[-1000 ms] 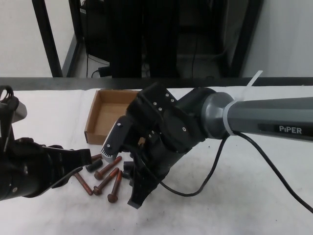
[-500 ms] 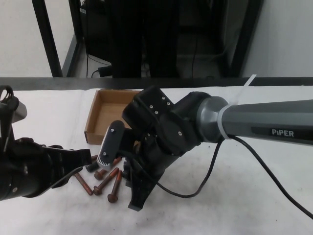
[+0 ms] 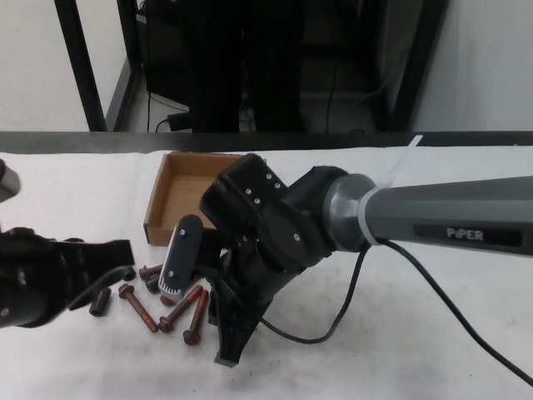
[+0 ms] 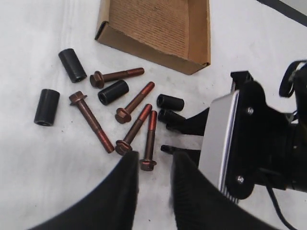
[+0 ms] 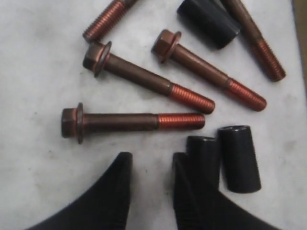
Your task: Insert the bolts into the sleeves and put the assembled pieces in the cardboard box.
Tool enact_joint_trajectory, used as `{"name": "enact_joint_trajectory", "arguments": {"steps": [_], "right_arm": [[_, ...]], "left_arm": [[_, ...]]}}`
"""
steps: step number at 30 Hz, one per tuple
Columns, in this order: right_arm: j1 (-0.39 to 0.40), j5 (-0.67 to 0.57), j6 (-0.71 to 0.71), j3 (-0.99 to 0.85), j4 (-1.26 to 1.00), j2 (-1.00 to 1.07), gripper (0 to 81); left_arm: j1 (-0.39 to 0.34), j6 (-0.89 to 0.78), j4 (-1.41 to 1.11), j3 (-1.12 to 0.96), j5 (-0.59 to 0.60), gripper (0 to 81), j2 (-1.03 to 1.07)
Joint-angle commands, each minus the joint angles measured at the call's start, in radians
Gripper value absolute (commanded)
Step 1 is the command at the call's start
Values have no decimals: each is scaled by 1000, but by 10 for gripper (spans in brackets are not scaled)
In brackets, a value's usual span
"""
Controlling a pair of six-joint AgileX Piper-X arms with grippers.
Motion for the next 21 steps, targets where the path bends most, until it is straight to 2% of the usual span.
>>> {"name": "enact_joint_trajectory", "arguments": {"steps": [1,4,11,21], "right_arm": [[1,39,-19,-13,3,16,284],[1,136,-37,-23,3,21,284],[1,239,-37,-71,34,18,284],[12,258,-36,-132,55,1,284]], "left_arm": [[42,1,-3,-10,51,243,-12],[60,1,-3,-10,80,243,-12],[58,1,-3,-10,85,243,-12],[58,1,-3,-10,85,243,-12]]}}
